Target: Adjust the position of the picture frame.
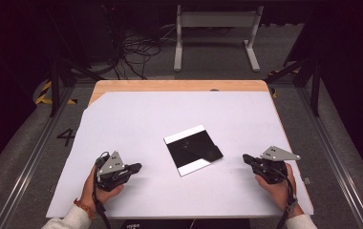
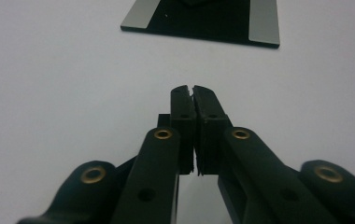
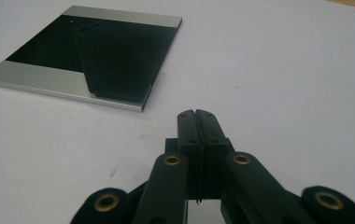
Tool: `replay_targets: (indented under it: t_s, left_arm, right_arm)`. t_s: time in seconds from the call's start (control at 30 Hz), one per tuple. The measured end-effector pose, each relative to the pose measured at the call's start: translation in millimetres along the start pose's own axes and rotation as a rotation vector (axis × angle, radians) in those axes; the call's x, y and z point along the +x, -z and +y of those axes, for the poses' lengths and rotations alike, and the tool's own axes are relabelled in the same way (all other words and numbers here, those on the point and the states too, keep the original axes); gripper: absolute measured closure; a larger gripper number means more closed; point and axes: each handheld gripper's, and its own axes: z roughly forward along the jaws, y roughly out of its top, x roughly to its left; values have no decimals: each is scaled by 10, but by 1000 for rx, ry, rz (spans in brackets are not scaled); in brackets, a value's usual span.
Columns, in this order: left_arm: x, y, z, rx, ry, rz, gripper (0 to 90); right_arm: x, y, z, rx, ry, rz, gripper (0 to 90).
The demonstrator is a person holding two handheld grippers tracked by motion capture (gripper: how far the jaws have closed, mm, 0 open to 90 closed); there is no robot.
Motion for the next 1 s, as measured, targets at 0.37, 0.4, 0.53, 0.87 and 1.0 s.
replay_targets:
  t_s: [0.37,0.4,0.53,0.87,1.0]
  left_arm:
    - [171,-616,375,74,45,-41,900]
    - [185,-677,407,82,43,-31,899]
    - [205,-818,498,102,37,-12,899]
    - [231,-1003,522,130,44,-19,898]
    - [254,-1023,537,130,58,-28,898]
  right_arm:
    - [130,-494,217,48,22,6,900]
    - [125,-539,224,55,9,3,900]
    - [129,-625,230,76,-12,-5,900]
    - [214,-693,231,106,18,31,900]
    - [199,-689,226,125,16,54,900]
